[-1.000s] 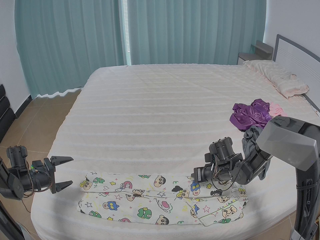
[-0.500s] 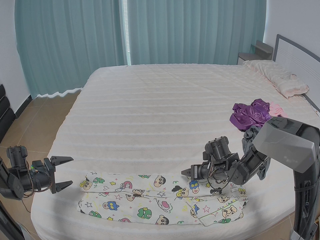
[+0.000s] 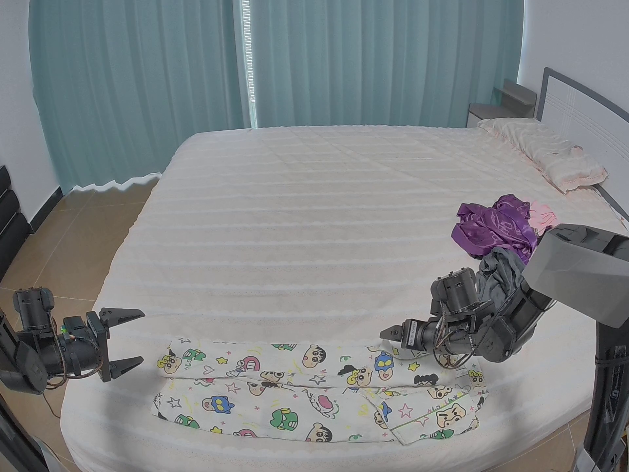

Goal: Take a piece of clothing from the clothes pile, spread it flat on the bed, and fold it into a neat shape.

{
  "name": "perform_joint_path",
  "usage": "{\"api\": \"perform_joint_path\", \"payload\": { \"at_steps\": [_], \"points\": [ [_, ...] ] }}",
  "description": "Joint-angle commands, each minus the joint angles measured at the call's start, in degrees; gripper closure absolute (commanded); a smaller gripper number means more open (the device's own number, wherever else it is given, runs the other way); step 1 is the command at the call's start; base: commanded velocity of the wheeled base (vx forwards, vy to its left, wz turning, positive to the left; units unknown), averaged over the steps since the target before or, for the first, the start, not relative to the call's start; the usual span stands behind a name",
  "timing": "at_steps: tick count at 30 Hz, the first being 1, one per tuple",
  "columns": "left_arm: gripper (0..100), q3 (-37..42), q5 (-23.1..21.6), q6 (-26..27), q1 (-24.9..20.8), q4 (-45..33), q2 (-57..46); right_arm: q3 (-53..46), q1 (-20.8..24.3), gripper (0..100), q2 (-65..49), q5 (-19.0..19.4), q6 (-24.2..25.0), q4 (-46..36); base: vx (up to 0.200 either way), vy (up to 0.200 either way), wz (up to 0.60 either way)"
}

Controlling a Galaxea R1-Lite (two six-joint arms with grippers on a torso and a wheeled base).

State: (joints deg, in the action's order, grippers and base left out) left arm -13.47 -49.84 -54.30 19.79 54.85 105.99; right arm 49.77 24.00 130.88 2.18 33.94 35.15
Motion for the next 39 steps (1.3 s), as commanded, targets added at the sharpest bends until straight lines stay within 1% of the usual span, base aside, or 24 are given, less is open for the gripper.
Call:
{"api": "perform_joint_path", "payload": {
  "at_steps": [1,2,3,4,7,8,9,10,11,12,13,15,17,18,19,20,21,23,27,31,32,34,35,39],
  "points": [
    [0,0.55,0.35,1.56,-0.01,0.17,-0.16,-0.47,-0.80,0,-3.17,-0.07,4.73,0.19,0.000,0.000,0.00],
    [0,0.73,0.62,2.62,-0.01,0.26,-0.16,-0.64,-0.80,0,-5.02,0.10,6.84,0.10,0.000,0.000,0.00],
    [0,0.81,0.88,3.06,-0.01,0.26,-0.08,-0.82,-0.80,0,-5.63,0.28,7.46,0.10,0.000,0.000,0.00],
    [0,1.25,2.90,5.52,-0.19,0.26,-0.16,-2.40,-0.89,0,-9.59,0.63,11.24,0.10,0.000,0.000,0.00],
    [0,1.34,9.14,7.36,-3.00,0.26,0.01,-6.00,-1.68,0,-14.86,0.98,13.43,0.10,0.000,0.000,0.00],
    [0,0.90,14.85,7.45,-5.72,0.26,0.10,-9.52,-2.29,0,-18.47,1.16,13.52,0.19,0.000,0.000,0.00],
    [0,0.81,15.47,7.45,-5.99,0.35,0.19,-9.78,-2.29,0,-18.82,1.16,13.52,0.19,0.000,0.000,0.00],
    [0,0.02,22.24,7.63,-11.17,0.26,0.36,-14.71,-3.09,0,-23.48,1.16,13.70,0.71,0.000,0.000,0.00],
    [0,-0.06,22.68,7.63,-11.61,0.26,0.36,-15.06,-3.17,0,-23.83,1.16,13.70,0.89,0.000,0.000,0.00],
    [0,-1.38,27.69,8.86,-15.83,-0.18,0.71,-19.80,-3.96,0,-27.52,1.07,13.70,2.82,0.000,0.000,0.00],
    [0,-2.61,29.97,10.70,-17.94,-0.70,1.33,-23.76,-4.32,0,-29.89,0.98,13.70,5.02,0.000,0.000,0.00],
    [0,-4.37,31.91,13.87,-19.61,-2.90,2.30,-28.15,-4.49,0,-32.00,0.72,13.70,8.71,0.000,0.000,0.00],
    [0,-7.80,34.63,18.35,-20.75,-8.00,4.32,-33.51,-4.40,0,-33.76,0.63,13.70,14.07,0.000,0.000,0.00],
    [0,-8.50,35.33,19.05,-21.02,-9.23,4.76,-34.66,-4.32,0,-34.11,0.63,13.70,15.22,0.000,0.000,0.00],
    [0,-10.88,37.44,20.90,-22.25,-13.19,6.08,-37.91,-4.14,0,-34.90,0.81,13.87,18.91,0.000,0.000,0.00],
    [0,-11.14,37.71,20.99,-22.42,-13.62,6.25,-38.17,-4.14,0,-34.90,0.81,13.87,19.26,0.000,0.000,0.00],
    [0,-13.25,39.38,21.95,-23.74,-16.96,7.66,-40.28,-4.05,0,-34.90,1.16,13.87,23.30,0.000,0.000,0.00],
    [0,-14.21,39.46,22.74,-24.09,-18.37,8.62,-40.55,-4.05,0,-34.29,0.72,13.70,26.47,0.000,0.000,0.00],
    [0,-15.53,40.52,26.35,-24.18,-18.37,12.84,-40.99,-4.05,0,-34.29,0.63,13.61,27.17,0.000,0.000,0.00],
    [0,-15.80,43.51,28.19,-24.18,-18.20,16.01,-40.99,-4.05,0,-35.17,0.37,13.35,27.43,0.000,0.000,0.00],
    [0,-16.76,45.70,29.78,-23.92,-18.20,17.76,-40.99,-3.96,0,-35.78,0.37,13.26,27.43,0.000,0.000,0.00],
    [0,-16.85,45.88,29.95,-23.92,-18.11,17.94,-40.99,-3.88,0,-35.87,0.37,13.26,27.34,0.000,0.000,0.00],
    [0,-17.82,48.96,31.71,-23.13,-18.11,20.14,-40.99,-3.17,0,-36.57,0.02,13.08,27.17,0.000,0.000,0.00],
    [0,-17.99,49.04,32.32,-23.39,-17.93,20.67,-40.99,-2.12,0,-37.63,-1.74,12.91,27.08,0.000,0.000,0.00]
  ]
}}
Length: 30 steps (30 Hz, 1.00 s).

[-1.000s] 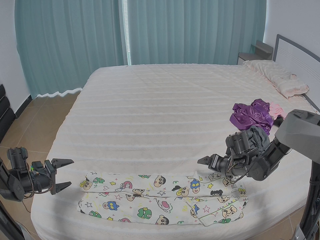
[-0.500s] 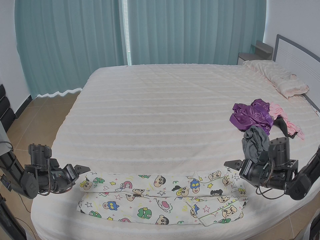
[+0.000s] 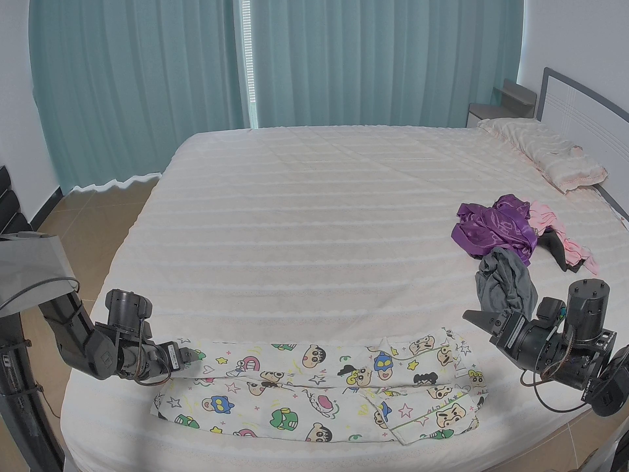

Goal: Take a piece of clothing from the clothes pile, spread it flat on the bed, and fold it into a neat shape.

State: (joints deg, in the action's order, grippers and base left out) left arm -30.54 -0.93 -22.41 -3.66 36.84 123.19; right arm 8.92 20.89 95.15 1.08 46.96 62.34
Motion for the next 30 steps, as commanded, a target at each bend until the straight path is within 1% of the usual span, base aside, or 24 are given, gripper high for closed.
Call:
{"api": "perform_joint_path", "payload": {
  "at_steps": [1,6,11,14,19,20,24,30],
  "points": [
    [0,-1.10,0.14,0.43,-0.12,0.07,3.73,-0.05,0.99,0,-2.16,-1.00,-0.29,-0.12,0.000,0.000,0.00],
    [0,-1.54,0.14,0.52,-1.26,-0.01,4.61,-0.05,0.90,0,-3.13,-1.08,-0.90,-0.29,0.000,0.000,0.00],
    [0,-0.66,0.31,0.52,-4.25,-0.19,4.96,0.04,0.90,0,-2.95,-1.00,-0.90,-0.20,0.000,0.000,0.00],
    [0,-0.31,0.57,0.61,-4.69,-0.28,4.96,0.04,0.90,0,-2.95,-1.00,-0.90,-0.20,0.000,0.000,0.00],
    [0,-0.49,1.10,2.28,-4.69,-0.45,5.40,0.13,0.90,0,-3.13,-1.00,-0.90,-0.20,0.000,0.000,0.00],
    [100,-0.75,1.63,2.28,-4.69,-0.45,5.49,0.13,0.81,0,-3.13,-1.00,-0.90,-0.20,0.000,0.000,0.00],
    [100,-1.72,3.39,2.28,-4.43,-0.98,6.28,0.04,0.90,0,-3.13,-1.00,-0.90,-0.20,0.000,0.000,0.00],
    [100,-1.72,3.48,2.19,-3.73,-1.33,5.49,-0.05,0.46,0,-3.39,-1.00,-0.90,-0.12,0.000,0.000,0.00]
  ]
}}
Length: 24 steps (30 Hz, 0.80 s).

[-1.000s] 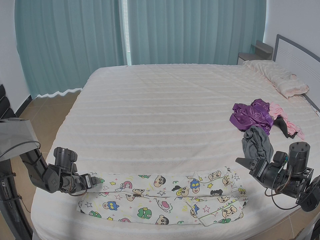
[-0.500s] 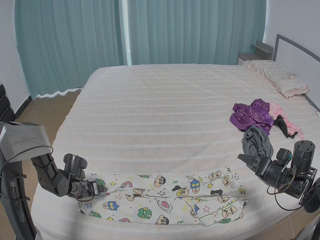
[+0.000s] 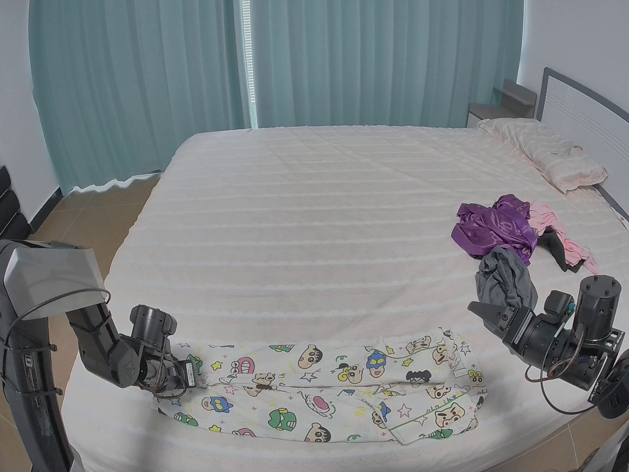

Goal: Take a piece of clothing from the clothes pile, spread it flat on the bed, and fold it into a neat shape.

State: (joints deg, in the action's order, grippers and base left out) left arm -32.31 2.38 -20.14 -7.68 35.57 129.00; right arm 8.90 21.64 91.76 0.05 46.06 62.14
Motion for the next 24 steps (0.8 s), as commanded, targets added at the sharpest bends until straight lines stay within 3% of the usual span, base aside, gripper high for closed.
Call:
{"api": "perform_joint_path", "payload": {
  "at_steps": [1,12,24],
  "points": [
    [100,0.31,0.17,-0.08,0.39,-0.06,-1.03,-0.02,-0.28,0,0.09,0.04,0.00,0.18,0.000,0.000,0.00],
    [100,0.22,-0.18,0.80,3.29,-7.71,-10.35,-0.02,-0.90,0,0.00,0.04,-0.09,0.35,0.000,0.000,0.00],
    [100,-0.74,-1.85,10.91,16.38,-13.25,-18.61,-0.02,-1.16,0,-0.62,0.30,-0.18,0.18,0.000,0.000,0.00]
  ]
}}
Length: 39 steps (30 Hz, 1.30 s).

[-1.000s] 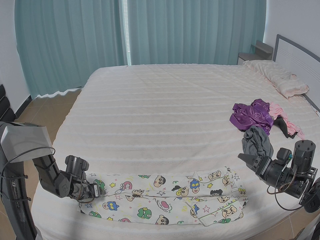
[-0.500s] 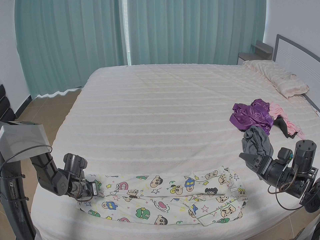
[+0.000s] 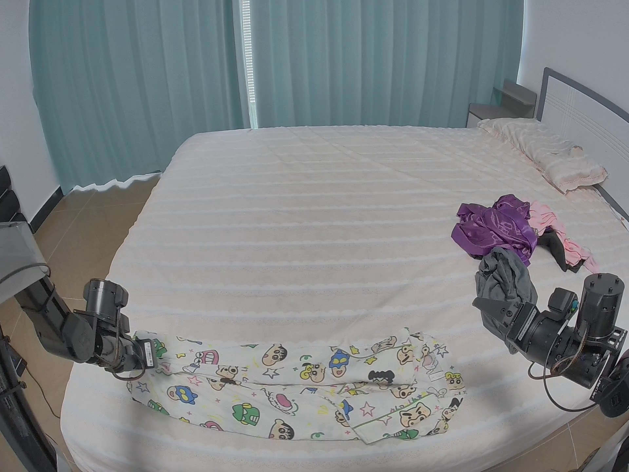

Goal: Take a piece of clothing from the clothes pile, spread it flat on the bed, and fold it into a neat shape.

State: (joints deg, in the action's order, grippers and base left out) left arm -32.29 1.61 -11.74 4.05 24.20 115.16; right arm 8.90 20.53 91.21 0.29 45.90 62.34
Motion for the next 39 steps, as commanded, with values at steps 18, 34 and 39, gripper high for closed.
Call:
{"api": "perform_joint_path", "payload": {
  "at_steps": [18,34,39],
  "points": [
    [100,-17.28,-6.27,12.27,25.13,-30.97,-17.34,-0.02,-0.05,0,-0.16,0.06,-0.02,0.06,0.000,0.000,0.00],
    [100,-19.21,11.57,-15.51,-17.32,-38.61,-25.60,0.07,-0.05,0,-1.47,0.06,-0.02,-0.29,0.000,0.000,0.00],
    [100,-21.58,14.30,-21.75,-26.11,-38.52,-22.53,0.07,-0.05,0,-1.47,0.06,-0.02,-0.29,0.000,0.000,0.00]
  ]
}}
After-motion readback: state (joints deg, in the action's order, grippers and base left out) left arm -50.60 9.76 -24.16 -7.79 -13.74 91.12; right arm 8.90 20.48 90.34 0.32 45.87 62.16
